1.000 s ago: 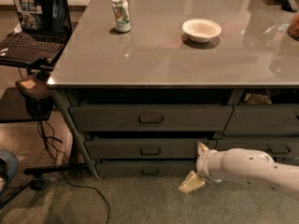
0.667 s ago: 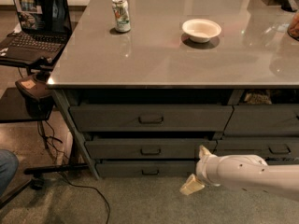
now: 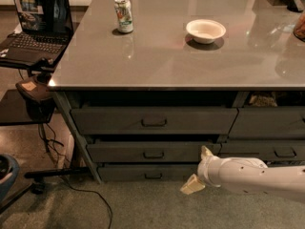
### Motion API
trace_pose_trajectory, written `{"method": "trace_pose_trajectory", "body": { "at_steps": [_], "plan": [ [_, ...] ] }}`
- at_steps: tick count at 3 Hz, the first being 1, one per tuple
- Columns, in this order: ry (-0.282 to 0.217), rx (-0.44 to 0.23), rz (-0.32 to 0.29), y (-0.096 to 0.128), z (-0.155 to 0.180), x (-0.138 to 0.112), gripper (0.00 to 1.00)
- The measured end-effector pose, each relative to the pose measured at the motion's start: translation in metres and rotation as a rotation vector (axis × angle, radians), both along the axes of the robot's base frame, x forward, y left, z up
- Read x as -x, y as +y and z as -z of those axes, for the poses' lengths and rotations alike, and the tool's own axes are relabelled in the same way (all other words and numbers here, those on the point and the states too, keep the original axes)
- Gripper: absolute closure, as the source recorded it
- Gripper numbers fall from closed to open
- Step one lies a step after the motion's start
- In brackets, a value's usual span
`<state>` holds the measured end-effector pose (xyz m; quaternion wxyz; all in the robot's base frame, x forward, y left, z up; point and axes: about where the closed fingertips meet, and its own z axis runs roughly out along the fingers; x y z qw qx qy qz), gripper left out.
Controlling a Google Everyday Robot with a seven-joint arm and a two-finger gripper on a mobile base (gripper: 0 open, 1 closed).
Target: Open middle drawer
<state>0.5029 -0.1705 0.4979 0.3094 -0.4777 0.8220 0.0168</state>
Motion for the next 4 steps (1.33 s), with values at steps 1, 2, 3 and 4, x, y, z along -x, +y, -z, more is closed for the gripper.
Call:
{"method": "trace_pose_trajectory", "body": {
  "at_steps": [1, 2, 3, 4],
  "plan": [
    [-0.029, -0.073, -0.048, 0.018, 0.020, -0.018, 0.00],
    [-0.091, -0.166, -0.106, 0.050, 0.021, -0.055, 0.00],
    [-0.121, -0.192, -0.112, 0.060, 0.013, -0.071, 0.00],
    [-0.128, -0.170, -0.092, 0.055, 0.024, -0.078, 0.00]
  ]
}}
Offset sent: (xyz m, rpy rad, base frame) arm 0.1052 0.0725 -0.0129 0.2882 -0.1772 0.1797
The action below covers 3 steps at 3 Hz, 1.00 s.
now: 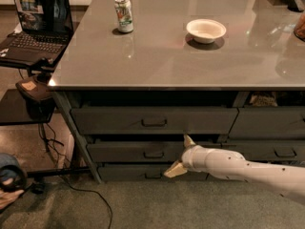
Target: Open middle drawer
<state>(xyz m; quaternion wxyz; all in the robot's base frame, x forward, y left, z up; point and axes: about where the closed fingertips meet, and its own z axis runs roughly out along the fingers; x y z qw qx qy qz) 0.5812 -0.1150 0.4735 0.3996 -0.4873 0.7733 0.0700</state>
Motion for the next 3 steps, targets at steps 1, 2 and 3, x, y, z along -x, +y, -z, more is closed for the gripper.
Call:
{"method": "trace_pose_trajectory", "body": {
  "at_steps": [1, 2, 3],
  "plan": [
    [-0.058, 0.042, 0.036, -0.002, 0.011, -0.033, 0.00],
    [-0.090, 0.063, 0.035, 0.001, 0.014, -0.047, 0.00],
    [-0.090, 0.063, 0.035, 0.002, 0.015, -0.047, 0.00]
  ]
}}
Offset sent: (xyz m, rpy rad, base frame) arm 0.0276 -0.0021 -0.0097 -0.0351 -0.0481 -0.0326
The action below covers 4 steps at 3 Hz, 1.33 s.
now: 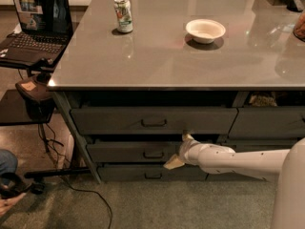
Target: Open middle drawer
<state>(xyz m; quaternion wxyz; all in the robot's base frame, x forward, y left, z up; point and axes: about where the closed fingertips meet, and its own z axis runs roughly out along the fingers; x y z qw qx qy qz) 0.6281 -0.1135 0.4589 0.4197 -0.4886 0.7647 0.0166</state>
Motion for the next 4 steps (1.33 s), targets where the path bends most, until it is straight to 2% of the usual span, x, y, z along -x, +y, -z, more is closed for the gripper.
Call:
{"method": "trace_pose_trajectory", "body": {
  "at_steps": [1, 2, 3, 4],
  "plan": [
    [0.002, -0.021, -0.035, 0.008, 0.017, -0.010, 0.00],
    [0.042, -0.039, -0.118, 0.029, 0.057, -0.019, 0.00],
    [0.042, -0.039, -0.118, 0.029, 0.057, -0.019, 0.00],
    [0.042, -0.039, -0.118, 0.029, 0.057, -0.019, 0.19]
  ]
}}
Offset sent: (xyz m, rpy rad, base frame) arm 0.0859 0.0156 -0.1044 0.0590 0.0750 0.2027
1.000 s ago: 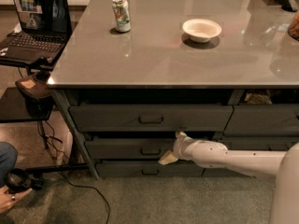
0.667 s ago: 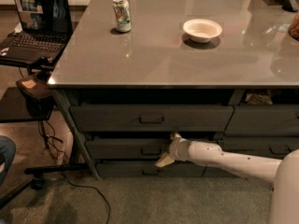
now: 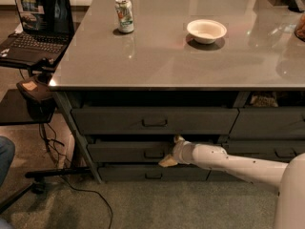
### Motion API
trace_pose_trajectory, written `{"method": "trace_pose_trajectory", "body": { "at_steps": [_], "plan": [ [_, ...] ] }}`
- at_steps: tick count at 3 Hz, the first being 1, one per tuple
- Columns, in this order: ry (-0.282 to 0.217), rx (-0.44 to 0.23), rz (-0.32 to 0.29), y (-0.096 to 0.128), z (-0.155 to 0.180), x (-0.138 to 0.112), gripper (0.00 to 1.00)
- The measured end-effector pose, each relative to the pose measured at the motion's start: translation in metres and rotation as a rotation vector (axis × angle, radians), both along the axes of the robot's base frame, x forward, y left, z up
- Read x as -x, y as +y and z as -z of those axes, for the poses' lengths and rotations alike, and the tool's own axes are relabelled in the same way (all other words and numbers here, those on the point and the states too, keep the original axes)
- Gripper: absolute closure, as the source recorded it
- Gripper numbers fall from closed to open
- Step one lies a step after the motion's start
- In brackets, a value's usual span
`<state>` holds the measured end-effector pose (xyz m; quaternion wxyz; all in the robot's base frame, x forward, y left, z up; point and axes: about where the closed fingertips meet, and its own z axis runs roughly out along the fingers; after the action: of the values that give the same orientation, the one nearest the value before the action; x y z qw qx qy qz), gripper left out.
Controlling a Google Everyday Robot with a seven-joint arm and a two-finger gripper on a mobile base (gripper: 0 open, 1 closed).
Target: Open middle drawer
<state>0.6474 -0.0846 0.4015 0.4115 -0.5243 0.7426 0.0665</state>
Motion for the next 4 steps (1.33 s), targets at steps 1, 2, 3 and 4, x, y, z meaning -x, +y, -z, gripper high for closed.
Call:
{"method": "trace_pose_trajectory", "body": {
  "at_steps": [1, 2, 3, 4],
  "plan": [
    [0.000, 0.000, 0.000, 0.000, 0.000, 0.000, 0.42],
    [0.000, 0.000, 0.000, 0.000, 0.000, 0.000, 0.65],
    [0.000, 0.000, 0.000, -0.002, -0.009, -0.001, 0.88],
    [0.000, 0.000, 0.000, -0.003, -0.016, -0.001, 1.00]
  ]
}}
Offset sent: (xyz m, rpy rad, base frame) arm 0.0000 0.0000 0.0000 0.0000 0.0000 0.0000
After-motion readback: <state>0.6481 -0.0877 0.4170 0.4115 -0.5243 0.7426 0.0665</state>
